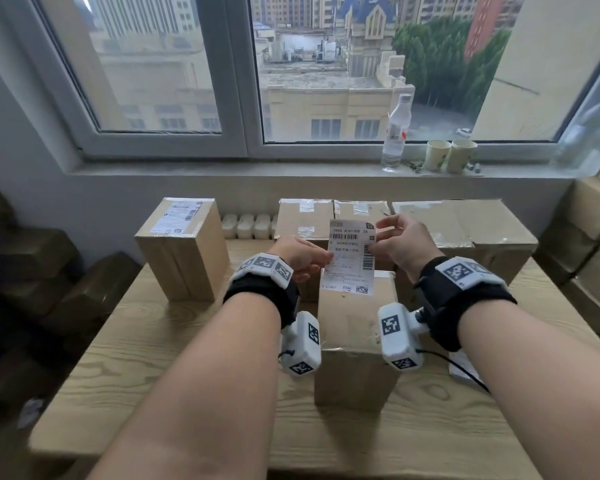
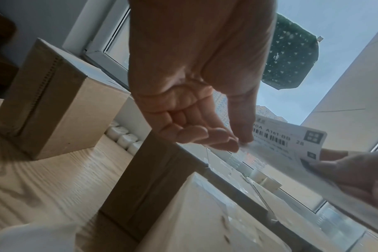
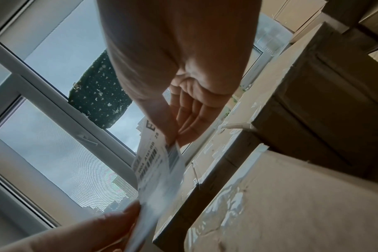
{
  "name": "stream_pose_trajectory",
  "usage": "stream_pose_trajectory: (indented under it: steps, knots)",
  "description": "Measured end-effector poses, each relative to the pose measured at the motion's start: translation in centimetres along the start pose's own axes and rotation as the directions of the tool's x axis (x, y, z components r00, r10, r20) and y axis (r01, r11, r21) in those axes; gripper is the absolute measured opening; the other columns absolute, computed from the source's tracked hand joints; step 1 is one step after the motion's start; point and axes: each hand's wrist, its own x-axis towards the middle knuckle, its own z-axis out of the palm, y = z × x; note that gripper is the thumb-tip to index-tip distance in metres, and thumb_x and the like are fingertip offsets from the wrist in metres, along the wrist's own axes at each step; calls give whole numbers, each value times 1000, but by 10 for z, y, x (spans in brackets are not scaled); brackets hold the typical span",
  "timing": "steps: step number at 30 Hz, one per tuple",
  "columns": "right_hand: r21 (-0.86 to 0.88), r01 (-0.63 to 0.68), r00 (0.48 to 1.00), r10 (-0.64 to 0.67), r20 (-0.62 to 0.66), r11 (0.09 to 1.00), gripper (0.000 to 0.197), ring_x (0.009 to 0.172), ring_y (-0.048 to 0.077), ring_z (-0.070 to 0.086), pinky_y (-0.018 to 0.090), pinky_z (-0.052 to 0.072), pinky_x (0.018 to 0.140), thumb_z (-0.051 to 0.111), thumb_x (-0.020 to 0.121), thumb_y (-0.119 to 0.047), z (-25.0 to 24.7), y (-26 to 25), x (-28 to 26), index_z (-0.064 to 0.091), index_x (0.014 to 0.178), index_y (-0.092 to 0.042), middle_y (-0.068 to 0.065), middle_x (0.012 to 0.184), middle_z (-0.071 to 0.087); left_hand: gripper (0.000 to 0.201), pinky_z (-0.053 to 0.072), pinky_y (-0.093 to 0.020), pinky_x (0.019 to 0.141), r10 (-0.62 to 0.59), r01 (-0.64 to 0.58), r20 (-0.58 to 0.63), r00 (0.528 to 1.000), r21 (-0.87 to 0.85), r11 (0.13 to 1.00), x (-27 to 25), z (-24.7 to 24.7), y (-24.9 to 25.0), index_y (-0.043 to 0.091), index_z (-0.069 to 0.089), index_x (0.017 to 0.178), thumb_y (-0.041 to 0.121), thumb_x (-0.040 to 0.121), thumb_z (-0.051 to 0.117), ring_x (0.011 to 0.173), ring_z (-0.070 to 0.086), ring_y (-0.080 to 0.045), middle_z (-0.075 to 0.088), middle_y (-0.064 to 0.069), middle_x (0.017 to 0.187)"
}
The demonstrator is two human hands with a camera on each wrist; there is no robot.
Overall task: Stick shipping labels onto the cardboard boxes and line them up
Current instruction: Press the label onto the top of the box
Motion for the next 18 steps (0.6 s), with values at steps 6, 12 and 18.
stream_pose_trajectory:
  steps: [6,12,18]
  knots:
    - [15,3,1000,-3,12,1000,37,93,28,66,32,57,74,63,80,15,-10,0,-9,51,106,-8,13,96,64,6,46,-21,57,1,-1,4,1000,7,1000,-10,8,2,17,71,78,18,81,76,64,56,-8,69,1,77]
    - [3,-10,1000,10,6,1000,38,90,24,66,30,56,71,66,77,14,-16,3,-13,53,107,-7,12,98,64,12,45,-22,55,-13,15,48,999,-39,999,-18,14,4,16,71,72,12,82,75,64,56,-10,70,-3,80]
    - [-63,-124,992,125,4,990,29,93,28,65,34,57,78,68,78,12,-20,13,-17,52,93,-8,11,96,61,15,50,-26,65,-21,25,49,999,-80,996,-24,19,-2,15,69,71,7,82,73,70,58,-13,69,-3,80]
